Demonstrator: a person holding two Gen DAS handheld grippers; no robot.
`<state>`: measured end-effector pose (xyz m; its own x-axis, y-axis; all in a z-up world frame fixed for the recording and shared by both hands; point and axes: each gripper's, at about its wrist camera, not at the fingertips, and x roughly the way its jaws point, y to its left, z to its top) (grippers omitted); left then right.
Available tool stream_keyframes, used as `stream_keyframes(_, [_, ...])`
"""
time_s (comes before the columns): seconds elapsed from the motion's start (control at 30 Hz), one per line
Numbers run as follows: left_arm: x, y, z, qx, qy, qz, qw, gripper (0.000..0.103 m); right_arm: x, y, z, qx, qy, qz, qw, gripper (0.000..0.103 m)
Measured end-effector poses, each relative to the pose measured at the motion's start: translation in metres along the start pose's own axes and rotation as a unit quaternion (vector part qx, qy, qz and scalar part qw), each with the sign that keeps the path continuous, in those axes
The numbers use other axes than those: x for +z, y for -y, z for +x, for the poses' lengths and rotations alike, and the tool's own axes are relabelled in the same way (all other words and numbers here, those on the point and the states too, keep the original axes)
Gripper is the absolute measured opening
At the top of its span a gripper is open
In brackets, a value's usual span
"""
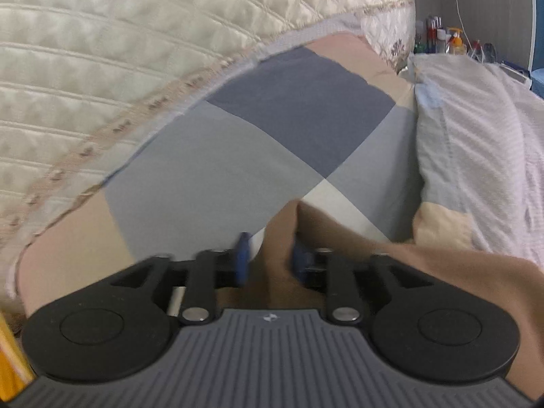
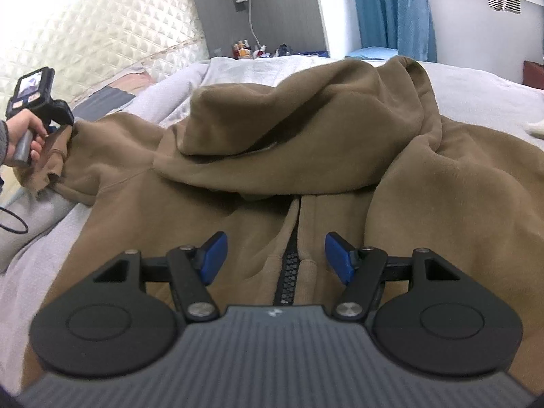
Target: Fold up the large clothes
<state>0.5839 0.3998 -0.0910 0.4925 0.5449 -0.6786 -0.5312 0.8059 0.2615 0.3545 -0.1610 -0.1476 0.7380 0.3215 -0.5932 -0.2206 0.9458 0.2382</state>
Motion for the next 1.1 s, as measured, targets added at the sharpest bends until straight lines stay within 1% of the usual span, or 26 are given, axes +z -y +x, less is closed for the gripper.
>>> stream_keyframes(0.03, [0.000, -0.002, -0.011, 0.000, 0.002, -0.001, 1.0000, 0.058, 0.000, 0.000, -0.004, 0.003, 0.004, 0.001, 1.000, 0.066])
stream_keyframes(0.07, [0.000, -0.003, -0.023, -0.005, 0.005, -0.001, 1.0000, 0.060, 0.000, 0.000, -0.006, 0.008, 0.004, 0.000, 1.000, 0.066])
stream_keyframes(0.13, [0.000, -0.006, -0.050, -0.020, 0.015, 0.006, 0.9997, 0.060, -0.002, -0.001, -0.013, 0.012, 0.008, -0.006, 1.000, 0.066])
stream_keyframes(0.23, [0.000, -0.009, -0.094, -0.027, 0.032, 0.008, 0.9991, 0.062, -0.005, -0.002, -0.026, 0.013, 0.017, -0.020, 1.000, 0.066])
stream_keyframes(0.3, [-0.004, -0.011, -0.125, -0.044, 0.042, 0.003, 0.9981, 0.062, -0.004, -0.002, -0.036, 0.017, 0.026, -0.022, 0.999, 0.066])
stream_keyframes(0.4, [-0.015, -0.010, -0.174, -0.065, 0.055, 0.001, 0.9964, 0.062, -0.004, 0.000, -0.054, 0.024, 0.043, -0.020, 0.999, 0.066])
stream_keyframes(0.47, [-0.030, -0.007, -0.208, -0.087, 0.065, -0.001, 0.9941, 0.062, -0.004, 0.002, -0.064, 0.027, 0.051, -0.019, 0.998, 0.066])
stream_keyframes(0.6, [-0.077, 0.006, -0.267, -0.144, 0.070, -0.006, 0.9871, 0.062, -0.007, 0.003, -0.085, 0.038, 0.063, -0.016, 0.997, 0.066])
stream_keyframes(0.63, [-0.092, 0.011, -0.281, -0.163, 0.068, -0.007, 0.9842, 0.062, -0.007, 0.004, -0.091, 0.043, 0.065, -0.014, 0.997, 0.066])
stream_keyframes(0.73, [-0.135, 0.025, -0.316, -0.198, 0.057, -0.014, 0.9786, 0.062, -0.008, 0.002, -0.105, 0.051, 0.070, -0.019, 0.996, 0.066])
stream_keyframes(0.8, [-0.163, 0.035, -0.337, -0.225, 0.051, -0.018, 0.9729, 0.062, -0.012, 0.000, -0.114, 0.061, 0.072, -0.029, 0.995, 0.066])
stream_keyframes(0.9, [-0.200, 0.049, -0.365, -0.254, 0.051, -0.019, 0.9656, 0.062, -0.024, 0.005, -0.131, 0.073, 0.072, -0.045, 0.994, 0.066])
stream_keyframes(0.97, [-0.225, 0.059, -0.386, -0.272, 0.055, -0.013, 0.9608, 0.062, -0.031, 0.012, -0.142, 0.087, 0.067, -0.033, 0.993, 0.066])
stream_keyframes(1.1, [-0.266, 0.069, -0.421, -0.304, 0.057, -0.014, 0.9508, 0.062, -0.040, 0.017, -0.162, 0.089, 0.048, -0.025, 0.995, 0.067])
